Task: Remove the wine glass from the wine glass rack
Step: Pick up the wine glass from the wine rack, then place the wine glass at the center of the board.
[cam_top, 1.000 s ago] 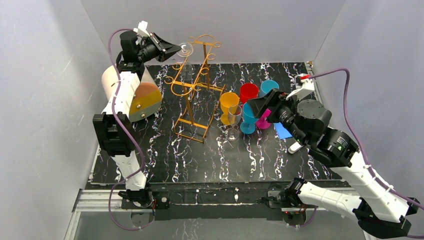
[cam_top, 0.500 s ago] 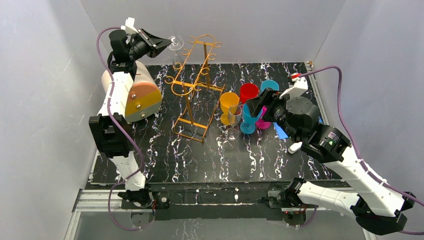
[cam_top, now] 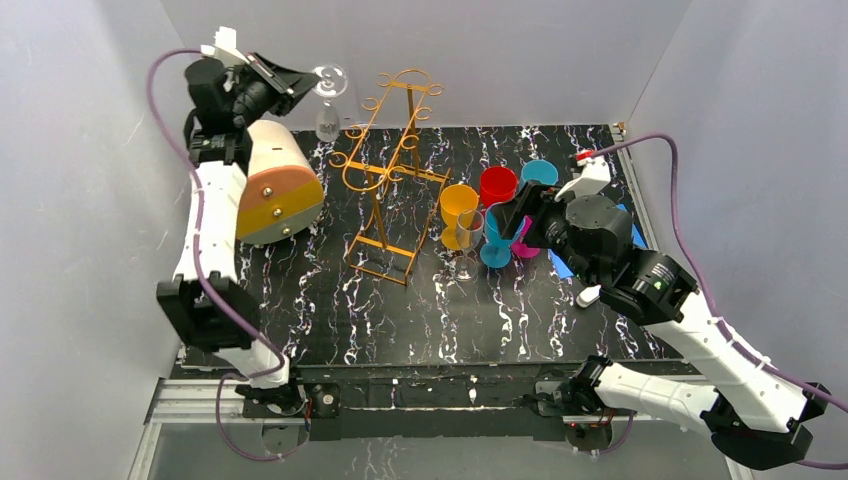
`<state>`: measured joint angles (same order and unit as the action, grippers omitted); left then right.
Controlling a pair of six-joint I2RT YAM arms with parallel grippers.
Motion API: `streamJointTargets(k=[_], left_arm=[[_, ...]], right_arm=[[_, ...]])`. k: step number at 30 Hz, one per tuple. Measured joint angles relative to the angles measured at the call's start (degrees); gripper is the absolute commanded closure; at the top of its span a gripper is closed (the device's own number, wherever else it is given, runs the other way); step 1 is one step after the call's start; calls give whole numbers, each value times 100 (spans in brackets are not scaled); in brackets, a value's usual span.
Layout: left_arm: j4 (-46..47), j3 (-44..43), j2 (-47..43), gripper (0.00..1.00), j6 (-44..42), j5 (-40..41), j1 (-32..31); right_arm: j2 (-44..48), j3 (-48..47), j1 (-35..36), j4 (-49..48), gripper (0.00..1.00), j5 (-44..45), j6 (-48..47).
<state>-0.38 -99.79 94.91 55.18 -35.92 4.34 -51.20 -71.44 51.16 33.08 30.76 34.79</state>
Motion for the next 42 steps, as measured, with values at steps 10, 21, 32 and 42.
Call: streamJointTargets(k=[10, 21, 32, 42], left_arm=[[-1314, 190, -2223, 100, -841, 719, 122], [-3073, 1010, -4052, 100, -1641, 1082, 122], [-4542, 1335, -4682, 100, -2096, 573, 122], [-4968, 2656, -4758, 100, -2468, -219, 122]], right_arm=[[4, 203, 0, 7, 17, -435, 81], [343, 463, 0, -127, 18, -1379, 319], [704, 966, 2, -363, 18, -1880, 863], [472, 1126, 2, -872, 15, -2524, 837]])
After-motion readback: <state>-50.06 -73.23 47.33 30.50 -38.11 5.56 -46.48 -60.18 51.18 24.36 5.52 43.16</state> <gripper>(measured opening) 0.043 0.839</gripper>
